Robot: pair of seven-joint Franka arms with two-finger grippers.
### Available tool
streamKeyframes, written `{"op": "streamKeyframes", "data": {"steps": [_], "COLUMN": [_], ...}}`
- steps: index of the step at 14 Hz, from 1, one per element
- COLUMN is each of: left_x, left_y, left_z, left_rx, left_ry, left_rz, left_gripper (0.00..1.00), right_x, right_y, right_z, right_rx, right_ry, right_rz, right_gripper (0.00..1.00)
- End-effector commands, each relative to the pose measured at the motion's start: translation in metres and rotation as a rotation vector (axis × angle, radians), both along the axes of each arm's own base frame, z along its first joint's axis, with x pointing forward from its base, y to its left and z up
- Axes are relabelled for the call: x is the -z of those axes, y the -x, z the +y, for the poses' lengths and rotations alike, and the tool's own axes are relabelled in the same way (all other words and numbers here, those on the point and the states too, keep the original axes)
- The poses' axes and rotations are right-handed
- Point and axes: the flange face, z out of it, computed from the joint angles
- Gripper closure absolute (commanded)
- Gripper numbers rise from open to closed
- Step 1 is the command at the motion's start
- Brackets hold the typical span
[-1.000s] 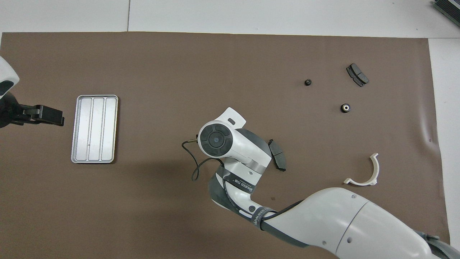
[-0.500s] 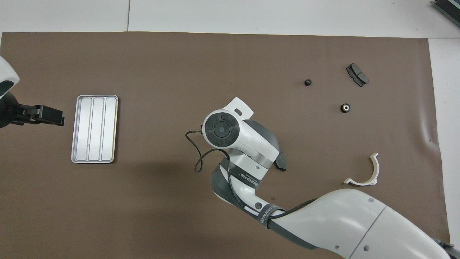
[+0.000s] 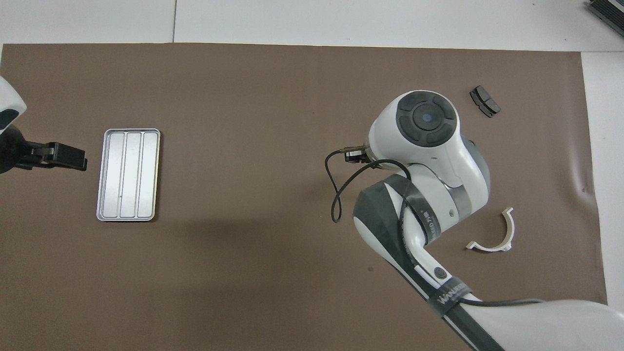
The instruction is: Place bearing gear from tray to pile
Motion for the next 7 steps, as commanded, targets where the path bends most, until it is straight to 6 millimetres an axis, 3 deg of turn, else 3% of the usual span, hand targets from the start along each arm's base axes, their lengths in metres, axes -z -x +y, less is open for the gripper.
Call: {"op": "streamKeyframes", "data": {"steps": [1, 4, 7], "left_x": [-0.001, -0.001, -0.001], "left_y": [0.008, 0.008, 0.008], "left_z": [0.002, 0.002, 0.002], "left_rx": [0.008, 0.008, 0.008], "left_ry": [-0.018, -0.018, -0.018], "left_rz": [-0.011, -0.009, -0.011], "left_gripper": [0.0, 0.0, 0.0], "right_x": [0.022, 0.043, 0.087], "right_y": [0.007, 0.0, 0.009], "right_z": [-0.058, -0.136, -0.177], "right_rx": [-0.033, -0.099, -0.128], "right_ry": [-0.018, -0.077, -0.073], "right_rz": [0.042, 0.068, 0.033], "right_gripper": [1.0, 1.0, 1.0]}}
